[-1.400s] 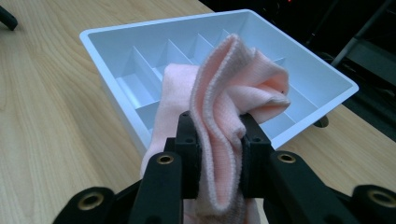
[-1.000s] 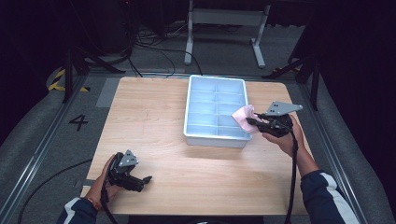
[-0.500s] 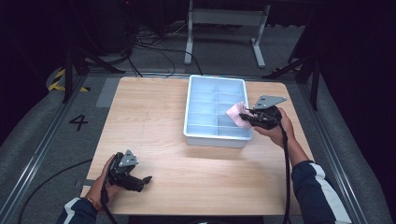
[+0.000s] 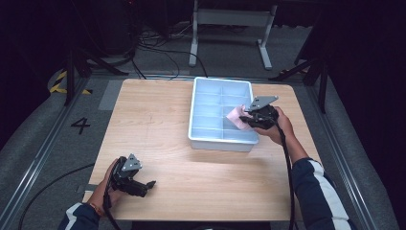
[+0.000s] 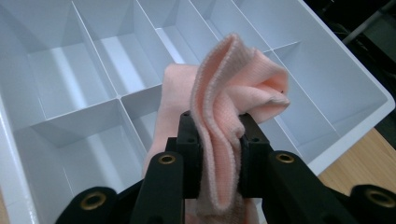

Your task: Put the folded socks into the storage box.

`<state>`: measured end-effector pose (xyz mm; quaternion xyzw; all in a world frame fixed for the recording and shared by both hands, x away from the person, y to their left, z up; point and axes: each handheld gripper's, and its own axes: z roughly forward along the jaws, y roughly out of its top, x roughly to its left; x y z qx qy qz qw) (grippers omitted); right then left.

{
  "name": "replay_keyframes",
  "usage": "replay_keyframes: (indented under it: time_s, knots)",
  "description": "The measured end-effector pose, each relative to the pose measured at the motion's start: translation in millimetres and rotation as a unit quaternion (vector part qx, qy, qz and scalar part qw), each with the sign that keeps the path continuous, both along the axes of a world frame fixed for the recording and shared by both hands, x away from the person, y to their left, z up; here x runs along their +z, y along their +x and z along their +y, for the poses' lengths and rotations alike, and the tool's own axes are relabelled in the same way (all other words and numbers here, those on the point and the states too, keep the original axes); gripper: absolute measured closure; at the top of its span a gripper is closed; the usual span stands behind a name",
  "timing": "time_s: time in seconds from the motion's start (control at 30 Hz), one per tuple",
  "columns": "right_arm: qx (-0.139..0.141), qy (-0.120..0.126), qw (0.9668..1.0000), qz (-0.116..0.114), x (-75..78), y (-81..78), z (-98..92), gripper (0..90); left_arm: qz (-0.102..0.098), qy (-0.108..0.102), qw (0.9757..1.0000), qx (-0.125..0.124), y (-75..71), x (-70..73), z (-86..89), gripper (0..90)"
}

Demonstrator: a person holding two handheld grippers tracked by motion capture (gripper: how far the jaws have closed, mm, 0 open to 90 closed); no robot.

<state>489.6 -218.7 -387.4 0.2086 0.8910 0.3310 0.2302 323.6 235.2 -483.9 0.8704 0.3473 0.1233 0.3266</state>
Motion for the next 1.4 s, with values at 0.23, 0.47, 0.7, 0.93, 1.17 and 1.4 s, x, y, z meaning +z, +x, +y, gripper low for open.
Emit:
replay_keyframes:
  time_s: [0.23,0.47,0.7,0.93,1.17,1.4]
  knots:
    - [0.015,-0.038,0.9992,0.0,-4.1,5.8,10.9,75.4,0.0,0.0,1.0,0.0,0.0,0.0,0.0,0.0]
    - [0.02,-0.076,0.9968,0.012,-13.1,8.1,17.0,75.4,0.0,0.0,1.0,0.0,0.0,0.0,0.0,0.0]
    - [0.019,-0.106,0.9941,0.015,-18.2,13.4,21.4,75.4,0.0,0.0,1.0,0.0,0.0,0.0,0.0,0.0]
    - [0.034,-0.14,0.9893,0.025,-21.8,15.4,29.9,75.4,0.0,0.0,1.0,0.0,0.0,0.0,0.0,0.0]
    - [0.047,-0.163,0.9847,0.043,-24.6,17.0,35.6,75.3,0.0,0.0,1.0,0.0,0.0,0.0,0.0,0.0]
    - [0.053,-0.187,0.9796,0.052,-26.7,19.7,40.4,75.4,0.0,0.0,1.0,0.0,0.0,0.0,0.0,0.0]
